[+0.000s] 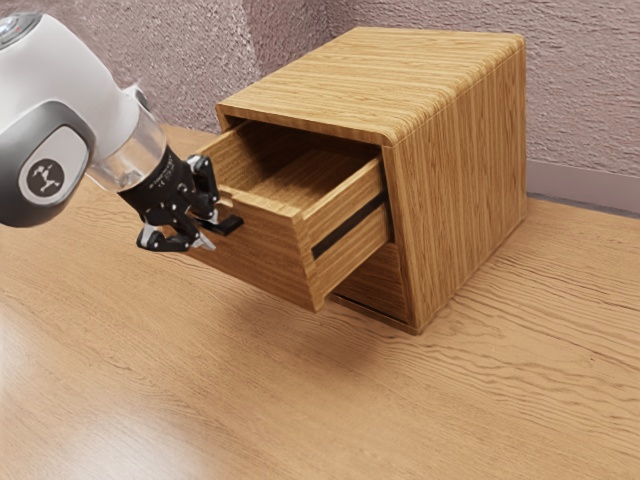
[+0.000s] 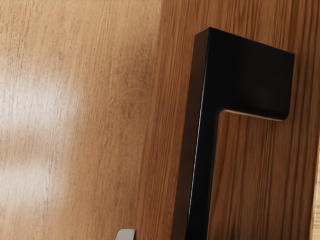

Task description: Pull the drawer handle with one arm to open the drawer

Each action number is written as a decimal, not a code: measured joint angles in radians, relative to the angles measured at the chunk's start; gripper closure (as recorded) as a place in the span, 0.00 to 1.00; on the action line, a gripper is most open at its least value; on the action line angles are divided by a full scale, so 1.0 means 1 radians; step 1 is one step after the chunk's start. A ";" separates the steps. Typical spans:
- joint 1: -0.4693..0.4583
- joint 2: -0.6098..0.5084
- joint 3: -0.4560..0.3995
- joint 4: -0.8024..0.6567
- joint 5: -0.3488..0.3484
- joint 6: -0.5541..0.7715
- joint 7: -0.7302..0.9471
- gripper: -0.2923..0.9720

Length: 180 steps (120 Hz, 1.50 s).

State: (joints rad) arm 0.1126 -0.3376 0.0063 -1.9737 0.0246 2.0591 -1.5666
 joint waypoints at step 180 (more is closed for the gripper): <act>0.051 -0.249 0.001 -0.221 0.003 0.029 -0.001 0.74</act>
State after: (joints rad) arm 0.1637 -0.5869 0.0068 -2.1943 0.0274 2.0883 -1.5678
